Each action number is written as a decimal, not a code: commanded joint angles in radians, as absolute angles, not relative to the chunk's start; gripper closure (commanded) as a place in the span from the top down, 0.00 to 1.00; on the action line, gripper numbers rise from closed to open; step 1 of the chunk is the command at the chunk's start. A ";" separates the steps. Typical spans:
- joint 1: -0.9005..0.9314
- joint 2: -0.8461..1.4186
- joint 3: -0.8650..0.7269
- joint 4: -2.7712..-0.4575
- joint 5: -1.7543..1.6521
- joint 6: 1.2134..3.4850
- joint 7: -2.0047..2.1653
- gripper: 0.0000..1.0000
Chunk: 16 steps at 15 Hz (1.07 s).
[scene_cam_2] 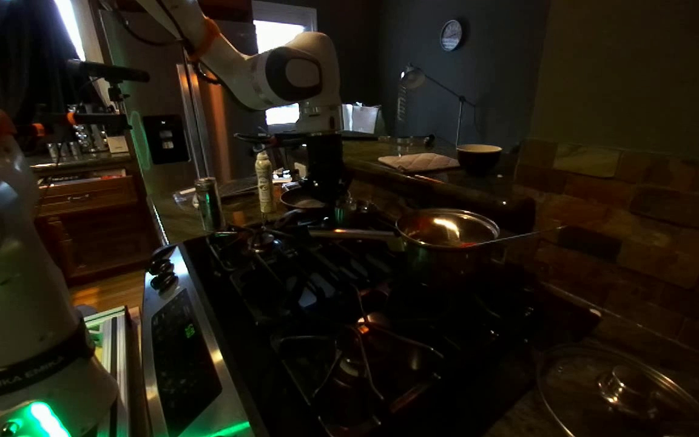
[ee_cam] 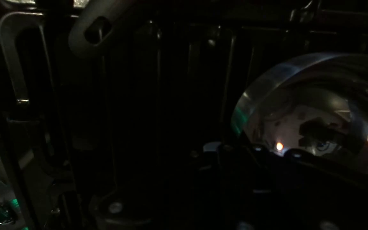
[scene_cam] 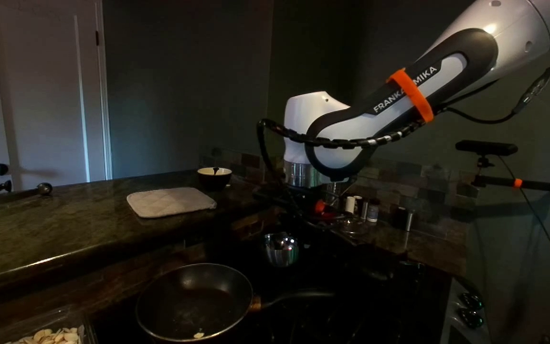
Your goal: Put the silver bowl on the stove
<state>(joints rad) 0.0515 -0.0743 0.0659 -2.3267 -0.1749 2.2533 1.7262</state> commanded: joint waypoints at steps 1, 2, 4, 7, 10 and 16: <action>0.034 -0.055 0.062 -2.319 -0.179 2.317 1.753 0.01; 0.026 -0.045 0.057 -2.320 -0.195 2.343 1.780 0.01; 0.015 -0.030 0.049 -2.317 -0.188 2.390 1.798 0.01; 0.006 0.002 0.037 -2.309 -0.189 2.413 1.810 0.01; 0.009 0.031 0.030 -2.301 -0.188 2.453 1.838 0.01; 0.023 0.059 0.027 -2.283 -0.184 2.462 1.844 0.29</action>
